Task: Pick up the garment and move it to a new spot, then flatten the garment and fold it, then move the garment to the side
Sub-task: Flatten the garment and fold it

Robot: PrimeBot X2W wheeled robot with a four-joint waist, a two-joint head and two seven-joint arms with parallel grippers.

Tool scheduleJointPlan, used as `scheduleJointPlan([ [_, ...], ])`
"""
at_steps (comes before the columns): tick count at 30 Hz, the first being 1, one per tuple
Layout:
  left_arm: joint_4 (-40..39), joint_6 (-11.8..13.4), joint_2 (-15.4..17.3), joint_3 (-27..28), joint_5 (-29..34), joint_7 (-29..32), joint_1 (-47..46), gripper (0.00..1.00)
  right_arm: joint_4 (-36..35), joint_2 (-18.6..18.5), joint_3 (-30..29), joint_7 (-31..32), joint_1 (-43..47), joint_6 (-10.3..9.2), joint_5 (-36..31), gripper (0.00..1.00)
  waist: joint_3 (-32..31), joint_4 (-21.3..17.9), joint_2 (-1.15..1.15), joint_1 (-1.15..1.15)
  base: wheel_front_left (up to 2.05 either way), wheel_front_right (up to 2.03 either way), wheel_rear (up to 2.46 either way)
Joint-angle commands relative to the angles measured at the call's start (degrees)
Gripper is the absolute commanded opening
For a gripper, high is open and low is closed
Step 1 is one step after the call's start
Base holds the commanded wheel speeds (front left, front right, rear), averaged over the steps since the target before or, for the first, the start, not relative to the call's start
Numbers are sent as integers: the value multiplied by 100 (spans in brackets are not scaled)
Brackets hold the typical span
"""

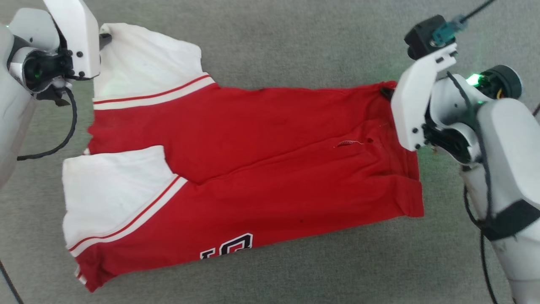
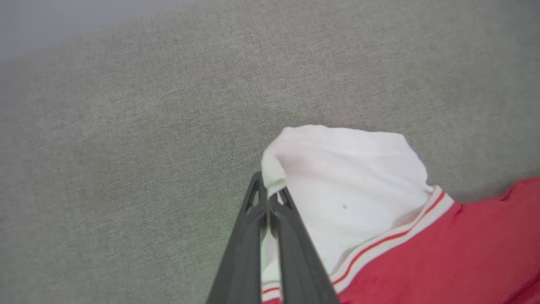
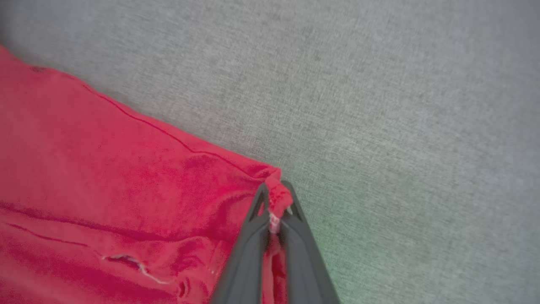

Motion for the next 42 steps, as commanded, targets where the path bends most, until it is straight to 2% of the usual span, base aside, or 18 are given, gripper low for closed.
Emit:
scheduleJointPlan([
  [1,-151,-11,60,-38,-18,64,115,0,-164,-92,-7,-69,152,-2,66,0,-175,125,0,0,0,0,0],
  [6,-809,-10,321,-75,-180,318,336,0,-746,-416,-35,-119,580,-2,221,0,-458,271,0,0,0,0,0],
  [10,-1577,263,676,-92,-283,564,654,0,-1236,-638,-141,-38,971,-2,327,0,-664,366,0,0,0,0,0],
  [11,-2121,472,903,-68,-316,645,862,0,-1476,-711,-247,10,1173,-2,375,0,-749,409,0,0,0,0,0],
  [15,-3381,1009,1513,-25,-545,866,1401,0,-2004,-855,-437,156,1601,-2,448,0,-873,473,0,0,0,0,0],
  [19,-4818,1831,2211,-17,-772,1015,2146,0,-2562,-953,-569,414,2110,-2,587,0,-957,516,0,0,0,0,0],
  [20,-4818,1831,2211,-17,-772,1015,2146,0,-2562,-953,-569,414,2110,-2,587,0,-957,516,0,0,0,0,0],
  [24,-6047,2606,2783,-109,-965,954,2902,0,-2939,-986,-773,623,2626,-3,655,0,-993,542,0,0,0,0,0],
  [26,-6369,2872,2904,-178,-1068,868,3283,0,-2989,-905,-894,663,2860,-3,672,0,-1012,562,0,0,0,0,0],
  [28,-6486,3007,2881,-258,-1180,758,3563,0,-2948,-785,-986,671,3078,-3,674,0,-1031,596,0,0,0,0,0],
  [31,-6266,3031,2688,-374,-1267,606,3874,0,-2791,-646,-1025,547,3318,-3,622,0,-1082,634,0,0,0,0,0],
  [33,-5983,2941,2523,-459,-1271,527,3990,0,-2612,-532,-1038,412,3380,-2,604,0,-1131,643,0,0,0,0,0],
  [34,-5800,2898,2414,-471,-1246,448,4007,28,-2493,-503,-1034,349,3411,-2,572,0,-1164,655,0,0,0,0,0],
  [35,-5640,2832,2304,-468,-1301,386,4056,35,-2389,-449,-1024,289,3441,-2,557,14,-1190,661,0,0,0,0,0],
  [36,-5488,2763,2212,-468,-1331,318,4099,45,-2295,-429,-996,222,3443,-2,522,46,-1214,661,0,0,0,0,0],
  [37,-5354,2697,2164,-474,-1275,224,4105,85,-2214,-424,-975,168,3452,-2,489,93,-1237,658,0,0,0,0,0],
  [38,-5209,2667,2112,-449,-1280,139,4131,100,-2137,-408,-955,147,3478,-2,477,100,-1262,652,0,0,0,0,0],
  [42,-5032,2446,2041,-334,-1309,-242,4221,100,-2110,-355,-966,150,3553,-2,607,100,-1328,641,0,0,0,0,0],
])
